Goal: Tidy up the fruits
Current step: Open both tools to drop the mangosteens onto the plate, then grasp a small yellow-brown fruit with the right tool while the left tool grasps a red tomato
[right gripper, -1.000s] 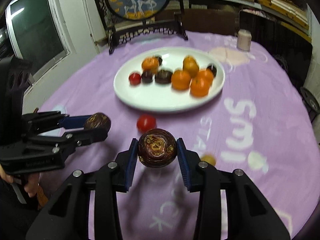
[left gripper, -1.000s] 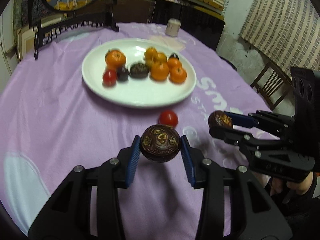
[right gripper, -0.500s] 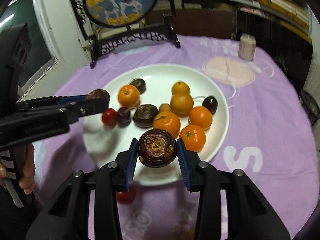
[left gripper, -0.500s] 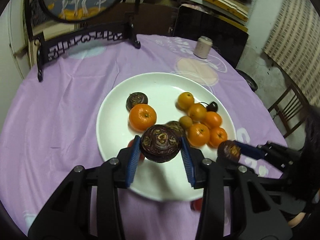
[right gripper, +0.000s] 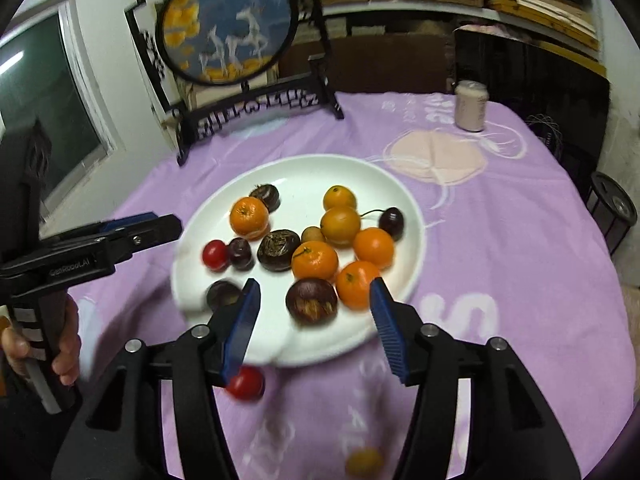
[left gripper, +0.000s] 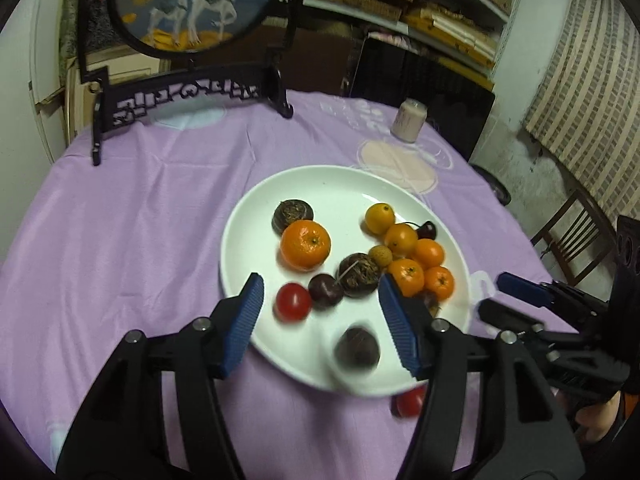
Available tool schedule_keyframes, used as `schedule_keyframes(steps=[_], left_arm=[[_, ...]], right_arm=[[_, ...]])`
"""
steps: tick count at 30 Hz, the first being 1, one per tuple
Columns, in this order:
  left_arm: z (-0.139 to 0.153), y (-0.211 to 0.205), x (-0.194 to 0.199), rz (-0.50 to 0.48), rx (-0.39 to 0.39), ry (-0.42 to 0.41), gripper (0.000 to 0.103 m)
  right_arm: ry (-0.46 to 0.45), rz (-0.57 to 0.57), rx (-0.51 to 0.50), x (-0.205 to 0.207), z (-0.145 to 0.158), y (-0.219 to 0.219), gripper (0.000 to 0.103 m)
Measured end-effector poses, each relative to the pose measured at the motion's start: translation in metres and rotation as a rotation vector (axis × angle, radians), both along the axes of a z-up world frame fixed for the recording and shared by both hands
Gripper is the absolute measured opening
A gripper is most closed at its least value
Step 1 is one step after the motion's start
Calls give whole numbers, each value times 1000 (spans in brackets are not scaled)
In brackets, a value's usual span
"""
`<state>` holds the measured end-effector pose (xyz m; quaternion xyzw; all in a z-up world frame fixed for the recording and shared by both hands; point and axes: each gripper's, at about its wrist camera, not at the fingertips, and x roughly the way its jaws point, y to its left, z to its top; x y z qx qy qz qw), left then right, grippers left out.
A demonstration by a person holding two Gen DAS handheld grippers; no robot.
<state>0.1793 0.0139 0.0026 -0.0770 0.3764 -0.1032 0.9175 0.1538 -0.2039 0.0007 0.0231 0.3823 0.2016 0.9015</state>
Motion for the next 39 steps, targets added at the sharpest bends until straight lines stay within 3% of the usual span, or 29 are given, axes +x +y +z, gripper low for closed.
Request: schedule_keyframes(steps=[4, 8, 12, 17, 20, 21, 22, 25, 30, 36, 38, 39], left_arm=[[1, 0, -43, -24, -3, -27, 64], [-19, -9, -71, -78, -18, 24, 64], [-36, -21, -86, -121, -6, 81, 64], [-39, -25, -99, -133, -5, 90, 64], [-38, -27, -100, -138, -7, 98, 64], [-38, -29, -99, -139, -8, 102, 64], [-39, -32, -98, -141, -7, 110, 64], [-43, -43, -93, -152, 4, 130, 64], [-57, -66, -79, -150, 33, 174, 64], [-77, -94, -52, -101, 138, 208, 61], [-82, -98, -44, -82, 160, 212, 55], [-81, -101, -42, -73, 181, 199, 47]], right_arm=[[-8, -28, -24, -41, -1, -21, 59], [86, -34, -75, -67, -31, -27, 59], [160, -24, -110, -74, -61, -22, 59], [127, -32, -127, -70, -68, -19, 59], [128, -52, -131, -61, -76, -22, 53], [106, -68, -154, -60, -76, -22, 34], [99, -77, -173, -59, -75, -22, 26], [129, -60, -74, -63, -73, -33, 25], [106, -52, -24, -79, -62, -45, 25], [104, -46, 30, -88, -60, -60, 25], [103, -42, 43, -89, -60, -64, 25], [103, -41, 48, -90, -60, -65, 25]])
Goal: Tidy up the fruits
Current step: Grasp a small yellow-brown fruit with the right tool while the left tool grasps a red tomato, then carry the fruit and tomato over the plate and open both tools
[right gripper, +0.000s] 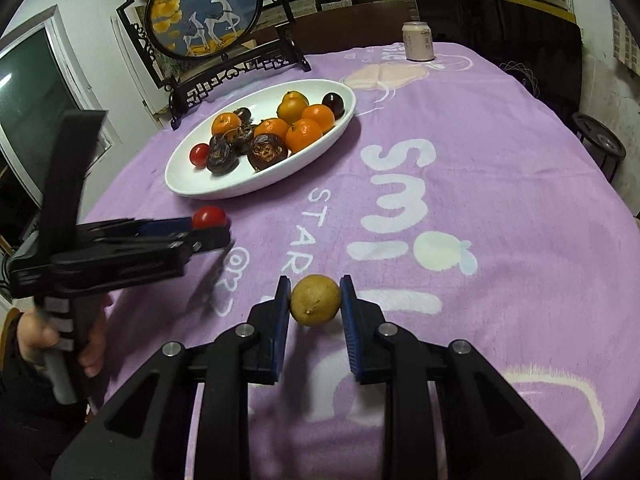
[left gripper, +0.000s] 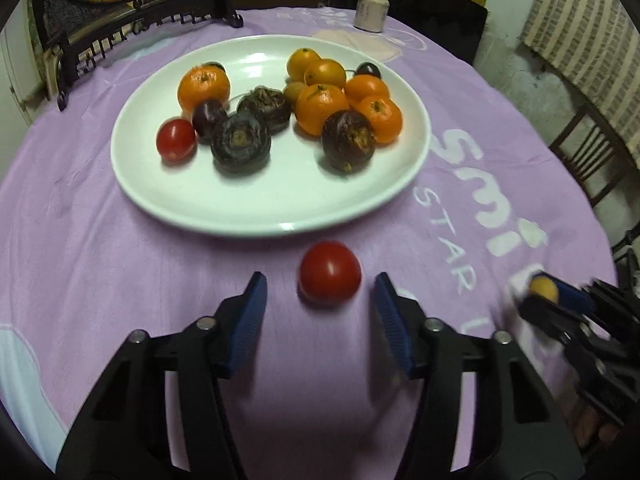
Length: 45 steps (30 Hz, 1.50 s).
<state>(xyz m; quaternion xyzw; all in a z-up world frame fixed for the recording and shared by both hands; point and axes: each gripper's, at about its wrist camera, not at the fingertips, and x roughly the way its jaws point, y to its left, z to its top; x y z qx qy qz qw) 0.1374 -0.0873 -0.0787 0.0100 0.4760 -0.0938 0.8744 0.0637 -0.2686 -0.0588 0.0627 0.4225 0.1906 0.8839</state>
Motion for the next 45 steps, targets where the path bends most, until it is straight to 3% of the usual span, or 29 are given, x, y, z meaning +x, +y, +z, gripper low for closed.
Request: schedule_keyframes(steps=[1, 3, 13, 23, 26, 30, 35, 37, 45], left_arm=[[0, -2, 2, 1, 16, -2, 38], [1, -4, 2, -1, 17, -11, 29], [7, 3, -13, -27, -54, -9, 29], [42, 42, -29, -11, -121, -85, 29], [59, 59, -12, 26, -108, -119, 29], [78, 74, 41, 92, -83, -138, 29], [84, 77, 102, 141, -117, -136, 29], [76, 81, 107, 141, -145, -117, 29], [66, 75, 110, 94, -141, -96, 29]], right_arm=[[-1, 1, 7, -1, 0, -2, 25], [-2, 4, 15, -2, 1, -3, 25], [-5, 30, 16, -3, 7, 11, 25], [-52, 100, -30, 17, 34, 52, 25], [-76, 124, -41, 37, 45, 68, 25], [-81, 150, -56, 87, 54, 96, 25], [-97, 103, -91, 145, 52, 115, 25], [-87, 95, -84, 157, 46, 115, 25], [-86, 104, -90, 167, 39, 119, 26]])
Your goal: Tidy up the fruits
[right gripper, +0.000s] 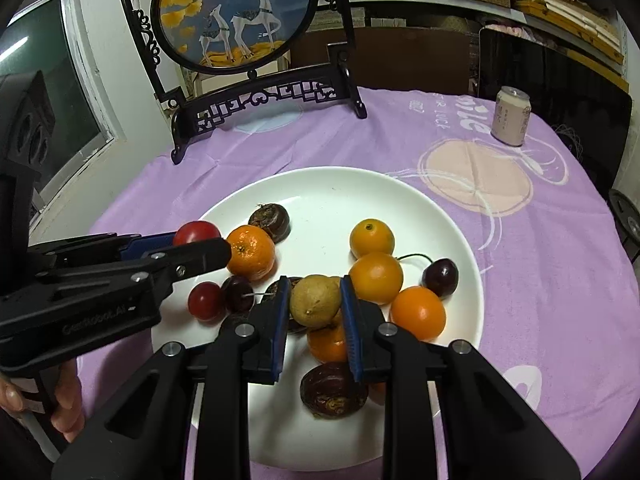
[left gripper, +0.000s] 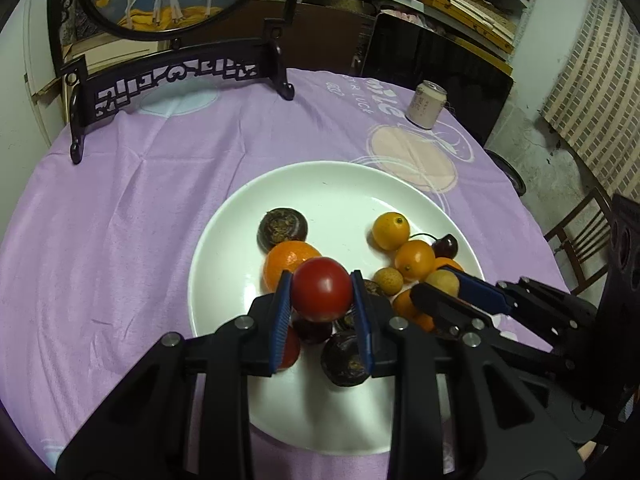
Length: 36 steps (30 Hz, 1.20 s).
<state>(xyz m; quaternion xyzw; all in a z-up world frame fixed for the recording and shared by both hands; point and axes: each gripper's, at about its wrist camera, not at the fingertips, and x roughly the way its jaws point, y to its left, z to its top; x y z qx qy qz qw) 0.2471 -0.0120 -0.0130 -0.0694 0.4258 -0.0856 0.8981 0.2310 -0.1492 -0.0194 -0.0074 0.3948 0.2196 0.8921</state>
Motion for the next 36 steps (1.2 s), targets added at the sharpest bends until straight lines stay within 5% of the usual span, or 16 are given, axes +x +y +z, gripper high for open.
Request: schedule_keyframes(steps=[2, 3, 6, 10, 13, 19, 36], left_arm=[[-1, -1, -2, 1, 3, -4, 30], [-2, 1, -2, 10, 4, -5, 31], [-2, 8, -11, 47, 0, -17, 76], [8, 8, -47, 46, 19, -59, 88], [16, 0, -91, 30, 65, -113, 99], [13, -14, -162, -31, 57, -108, 100], [23, -9, -187, 51, 105, -140, 100]], right_arm=[[-19, -19, -12, 2, 0, 0, 48], [-29, -34, -25, 1, 0, -2, 69], [-55, -75, -74, -9, 3, -8, 77], [-40, -120, -97, -42, 8, -28, 96], [-45, -135, -99, -82, 9, -43, 99], [19, -143, -71, -128, 1, -58, 99], [-48, -129, -118, -164, 10, -46, 99]])
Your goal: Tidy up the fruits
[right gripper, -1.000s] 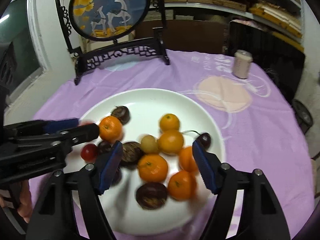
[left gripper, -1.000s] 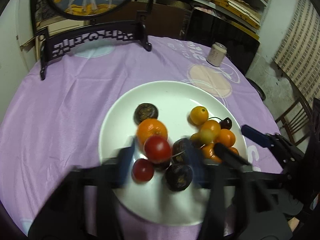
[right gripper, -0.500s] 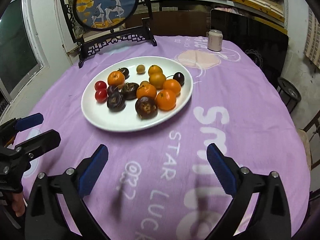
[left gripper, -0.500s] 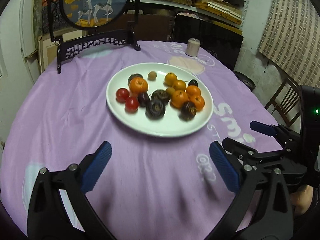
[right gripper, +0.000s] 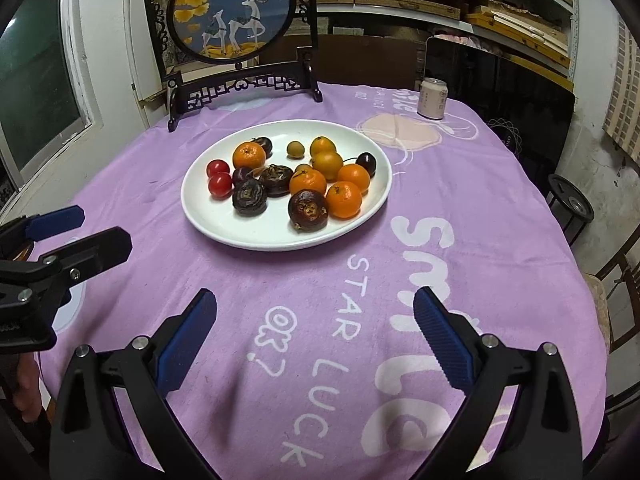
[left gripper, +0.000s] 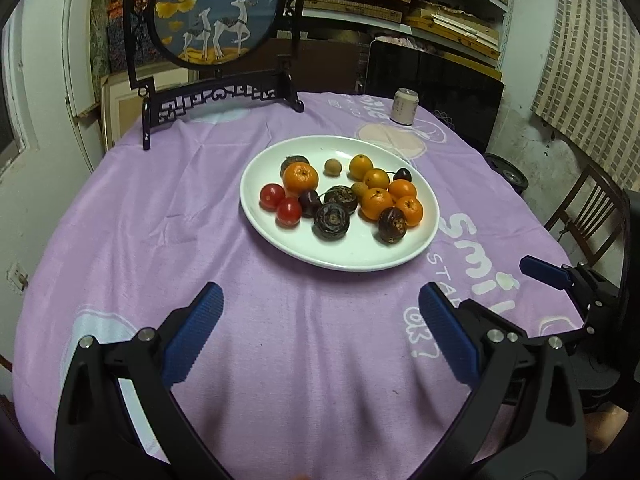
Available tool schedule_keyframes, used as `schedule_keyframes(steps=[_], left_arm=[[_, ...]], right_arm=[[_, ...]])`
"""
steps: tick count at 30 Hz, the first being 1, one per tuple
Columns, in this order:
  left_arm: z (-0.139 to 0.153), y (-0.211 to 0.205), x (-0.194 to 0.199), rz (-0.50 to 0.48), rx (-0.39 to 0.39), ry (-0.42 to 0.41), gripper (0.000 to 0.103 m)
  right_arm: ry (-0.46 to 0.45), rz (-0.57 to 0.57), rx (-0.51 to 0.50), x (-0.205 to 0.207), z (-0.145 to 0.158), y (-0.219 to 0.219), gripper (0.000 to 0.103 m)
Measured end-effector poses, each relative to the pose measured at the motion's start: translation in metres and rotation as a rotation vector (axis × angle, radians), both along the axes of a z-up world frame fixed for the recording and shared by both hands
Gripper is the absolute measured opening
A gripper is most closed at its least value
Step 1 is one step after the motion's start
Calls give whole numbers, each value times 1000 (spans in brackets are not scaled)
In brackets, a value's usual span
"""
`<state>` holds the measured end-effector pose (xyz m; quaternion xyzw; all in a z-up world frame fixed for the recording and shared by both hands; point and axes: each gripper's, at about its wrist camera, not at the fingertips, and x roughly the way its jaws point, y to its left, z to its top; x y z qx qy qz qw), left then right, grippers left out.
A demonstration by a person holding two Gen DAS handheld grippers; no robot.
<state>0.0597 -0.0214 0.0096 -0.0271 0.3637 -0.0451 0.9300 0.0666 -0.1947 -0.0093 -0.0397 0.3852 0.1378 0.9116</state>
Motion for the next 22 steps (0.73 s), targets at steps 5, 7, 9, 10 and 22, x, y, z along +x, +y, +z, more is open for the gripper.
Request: schedule_keyframes(steps=[5, 7, 9, 10, 22], left_arm=[[2, 0, -1, 8, 19, -7, 101], [2, -1, -1, 9, 23, -8, 101], [3, -1, -1, 12, 33, -16, 101], [4, -1, -2, 16, 40, -20, 101], [2, 1, 0, 47, 44, 0, 101]], right_arm=[[-6, 3, -2, -2, 1, 2, 99], [-7, 1, -3, -3, 1, 2, 99], [-7, 0, -2, -3, 1, 1, 99], [-6, 1, 0, -3, 1, 1, 99], [-8, -1, 1, -4, 3, 0, 99]])
